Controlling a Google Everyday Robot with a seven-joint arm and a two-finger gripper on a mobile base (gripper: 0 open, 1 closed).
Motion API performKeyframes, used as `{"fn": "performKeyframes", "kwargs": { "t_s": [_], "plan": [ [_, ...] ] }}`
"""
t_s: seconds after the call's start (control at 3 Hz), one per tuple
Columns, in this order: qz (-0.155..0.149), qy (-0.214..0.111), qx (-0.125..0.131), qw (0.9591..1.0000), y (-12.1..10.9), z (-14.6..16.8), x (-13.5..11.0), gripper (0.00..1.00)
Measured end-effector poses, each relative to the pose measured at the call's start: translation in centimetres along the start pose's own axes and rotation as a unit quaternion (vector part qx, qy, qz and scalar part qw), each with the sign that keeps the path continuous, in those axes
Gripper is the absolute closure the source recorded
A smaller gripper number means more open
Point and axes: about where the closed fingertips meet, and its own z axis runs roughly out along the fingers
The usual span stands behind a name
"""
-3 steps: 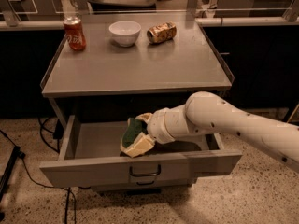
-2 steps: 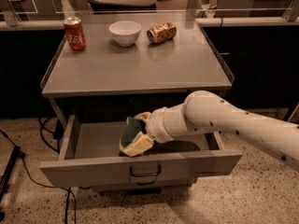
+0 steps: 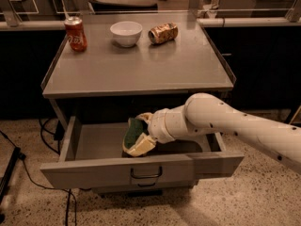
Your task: Place sponge into top drawer
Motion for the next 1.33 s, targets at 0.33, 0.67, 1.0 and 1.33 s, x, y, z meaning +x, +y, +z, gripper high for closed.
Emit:
{"fn": "performKeyframes", "kwargs": {
  "t_s": [0.33, 0.67, 1.0, 1.33],
  "plan": [
    [-0.013, 0.002, -0.005, 0.9999, -1.4, 1.4, 1.0, 1.00],
    [-0.017, 0.003, -0.012, 0.9998, -2.3, 2.9, 2.5, 1.00],
    [-0.010, 0.015, -0.019, 0.9996, -2.8, 4.6, 4.6, 1.00],
    [0.002, 0.032, -0.026, 0.9992, -3.0, 5.6, 6.3, 1.00]
  ]
}}
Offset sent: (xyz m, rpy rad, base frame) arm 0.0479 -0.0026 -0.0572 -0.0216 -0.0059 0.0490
